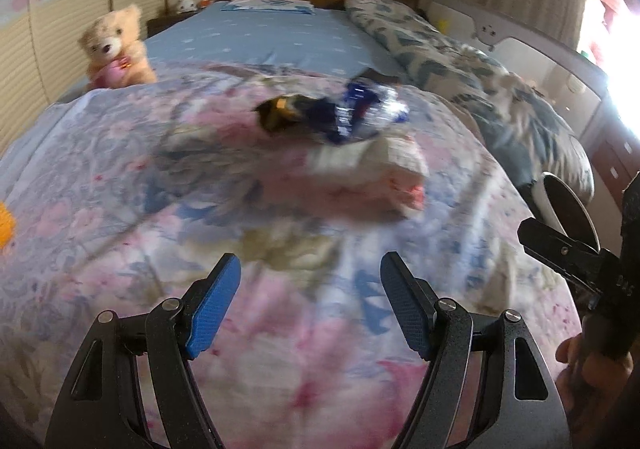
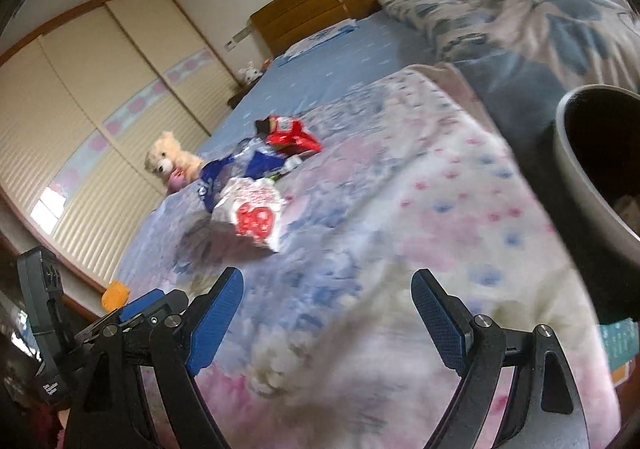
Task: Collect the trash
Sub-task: 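Move both open tools back to the trash pile, then grasp the blue plastic bag with the left tool while the right tool grasps the white printed bag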
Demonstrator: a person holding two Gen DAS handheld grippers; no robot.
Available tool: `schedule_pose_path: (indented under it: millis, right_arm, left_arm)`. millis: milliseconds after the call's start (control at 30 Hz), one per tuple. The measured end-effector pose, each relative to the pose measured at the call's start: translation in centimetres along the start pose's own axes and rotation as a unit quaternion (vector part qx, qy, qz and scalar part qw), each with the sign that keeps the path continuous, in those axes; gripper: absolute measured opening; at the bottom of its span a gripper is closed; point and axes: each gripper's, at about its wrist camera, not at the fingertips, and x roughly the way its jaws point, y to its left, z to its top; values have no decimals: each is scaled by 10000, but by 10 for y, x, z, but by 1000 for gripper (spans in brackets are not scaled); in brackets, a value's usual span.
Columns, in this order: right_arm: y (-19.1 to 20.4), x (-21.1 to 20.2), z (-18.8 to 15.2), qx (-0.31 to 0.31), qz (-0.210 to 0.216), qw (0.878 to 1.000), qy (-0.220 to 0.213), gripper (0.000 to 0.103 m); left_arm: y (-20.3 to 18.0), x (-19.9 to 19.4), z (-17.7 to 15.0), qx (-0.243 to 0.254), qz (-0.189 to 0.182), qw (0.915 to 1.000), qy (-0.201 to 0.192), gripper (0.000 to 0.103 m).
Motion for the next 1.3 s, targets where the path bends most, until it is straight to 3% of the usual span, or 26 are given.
schedule_pose_path:
  millis: [533, 600, 667, 900, 1167, 1300]
  right_arm:
    - [49, 81, 23, -195, 476, 9983, 269, 86]
    - [53, 91, 25, -205, 550, 9979, 292, 75]
    - [56, 99, 25, -283, 582, 9971, 399, 27]
    - [34, 63, 15, -332, 596, 9971, 342, 24]
    - [-18, 6, 9, -461, -97, 9985, 279, 25]
    - [-34, 1, 7, -315, -139, 9988, 339, 39]
  left_arm:
    - [39, 19, 8, -276, 201, 9993, 148, 74]
    - [36, 21, 11, -244, 162, 9994, 155, 74]
    - [32, 21, 13, -206, 124, 9996, 140, 74]
    - [10, 30, 27, -12, -67, 9999, 112, 74]
    - [-30, 52, 39, 368, -372, 9984, 205, 75]
    - [-45, 70, 49, 414, -450, 9977, 288, 75]
